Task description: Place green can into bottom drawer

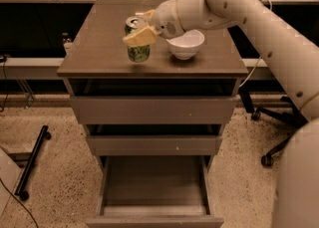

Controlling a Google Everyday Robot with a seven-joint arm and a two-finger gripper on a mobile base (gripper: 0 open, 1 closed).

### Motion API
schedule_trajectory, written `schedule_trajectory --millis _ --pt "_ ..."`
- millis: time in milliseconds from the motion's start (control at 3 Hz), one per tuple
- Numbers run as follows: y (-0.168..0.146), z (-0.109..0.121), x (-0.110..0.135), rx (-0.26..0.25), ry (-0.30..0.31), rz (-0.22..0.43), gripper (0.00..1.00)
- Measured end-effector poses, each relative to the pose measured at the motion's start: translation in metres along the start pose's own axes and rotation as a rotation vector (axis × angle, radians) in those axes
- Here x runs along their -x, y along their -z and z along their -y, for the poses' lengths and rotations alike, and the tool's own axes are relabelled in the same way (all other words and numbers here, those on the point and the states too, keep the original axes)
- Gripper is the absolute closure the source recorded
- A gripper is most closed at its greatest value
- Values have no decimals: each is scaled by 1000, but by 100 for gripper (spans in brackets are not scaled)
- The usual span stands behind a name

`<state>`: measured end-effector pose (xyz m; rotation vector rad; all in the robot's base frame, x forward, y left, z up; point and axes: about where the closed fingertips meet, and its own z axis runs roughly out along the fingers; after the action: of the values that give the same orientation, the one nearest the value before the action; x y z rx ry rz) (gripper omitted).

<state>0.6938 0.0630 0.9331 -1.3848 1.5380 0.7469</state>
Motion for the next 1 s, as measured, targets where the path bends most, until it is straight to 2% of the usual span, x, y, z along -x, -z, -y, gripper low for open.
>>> schedule_trajectory --millis 333,667,1000 --pt "25 -33 -6 -14 64 32 100" --pt "45 -74 -25 -11 94 66 100" --pt "58 -116 -60 -6 66 80 100"
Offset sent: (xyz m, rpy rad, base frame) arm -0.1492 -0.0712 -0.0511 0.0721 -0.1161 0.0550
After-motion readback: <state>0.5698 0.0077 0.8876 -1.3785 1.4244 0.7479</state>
